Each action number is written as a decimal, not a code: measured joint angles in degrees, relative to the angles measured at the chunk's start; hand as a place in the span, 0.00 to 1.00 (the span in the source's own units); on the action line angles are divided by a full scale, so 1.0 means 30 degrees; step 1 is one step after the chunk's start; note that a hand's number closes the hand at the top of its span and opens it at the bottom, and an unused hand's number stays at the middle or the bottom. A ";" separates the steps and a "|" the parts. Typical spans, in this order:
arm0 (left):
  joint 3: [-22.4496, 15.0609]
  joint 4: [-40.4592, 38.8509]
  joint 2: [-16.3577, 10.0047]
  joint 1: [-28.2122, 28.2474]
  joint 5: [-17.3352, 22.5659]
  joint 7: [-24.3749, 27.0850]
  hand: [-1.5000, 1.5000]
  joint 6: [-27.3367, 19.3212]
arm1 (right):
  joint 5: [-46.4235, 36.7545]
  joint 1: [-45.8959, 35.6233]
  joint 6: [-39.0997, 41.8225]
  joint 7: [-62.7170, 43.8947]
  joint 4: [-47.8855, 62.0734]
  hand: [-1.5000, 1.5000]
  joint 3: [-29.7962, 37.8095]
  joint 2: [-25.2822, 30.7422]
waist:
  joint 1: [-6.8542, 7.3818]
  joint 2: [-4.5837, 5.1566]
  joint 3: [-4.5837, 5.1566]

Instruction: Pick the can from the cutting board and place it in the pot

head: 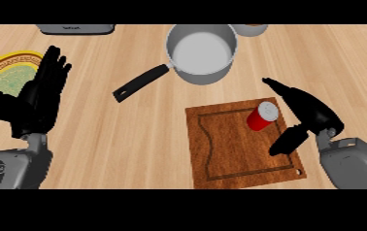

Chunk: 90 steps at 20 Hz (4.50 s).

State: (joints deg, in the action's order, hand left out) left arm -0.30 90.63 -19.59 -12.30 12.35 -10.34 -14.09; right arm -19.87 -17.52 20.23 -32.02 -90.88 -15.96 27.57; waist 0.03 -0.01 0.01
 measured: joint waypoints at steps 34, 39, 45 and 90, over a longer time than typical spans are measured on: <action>0.1618 0.0460 0.1971 -0.0203 -0.1895 -0.0819 0.50 0.1815 | -0.9078 -0.1200 -0.0643 0.6761 0.5293 1.00 -0.2170 -0.5612 | 0.0343 -0.0206 0.0175; 0.1082 0.0275 0.2133 -0.0666 -0.1895 -0.0931 0.50 0.2177 | -0.9991 -0.1534 -0.0532 0.5739 0.4631 1.00 -0.8721 -0.8086 | 0.1465 -0.0047 0.0076; 0.1139 0.0201 0.2179 -0.0794 -0.1957 -0.0800 0.50 0.2137 | -0.8882 -0.1596 -0.3234 0.1716 0.2919 1.00 -1.5183 -0.8930 | 0.1331 -0.0004 0.0012; 0.1879 0.0709 0.2358 -0.0221 -0.2314 -0.0838 0.50 0.2243 | -1.0094 -1.3512 -1.8453 -0.0275 1.4076 1.00 -0.7586 -0.8843 | 0.0522 0.0156 0.0005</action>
State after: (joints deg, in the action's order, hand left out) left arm 5.34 92.76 -12.51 -12.96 5.41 -12.85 -7.36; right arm -50.15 -58.06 -35.13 -32.84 -48.65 -38.71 1.04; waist 1.60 0.46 0.03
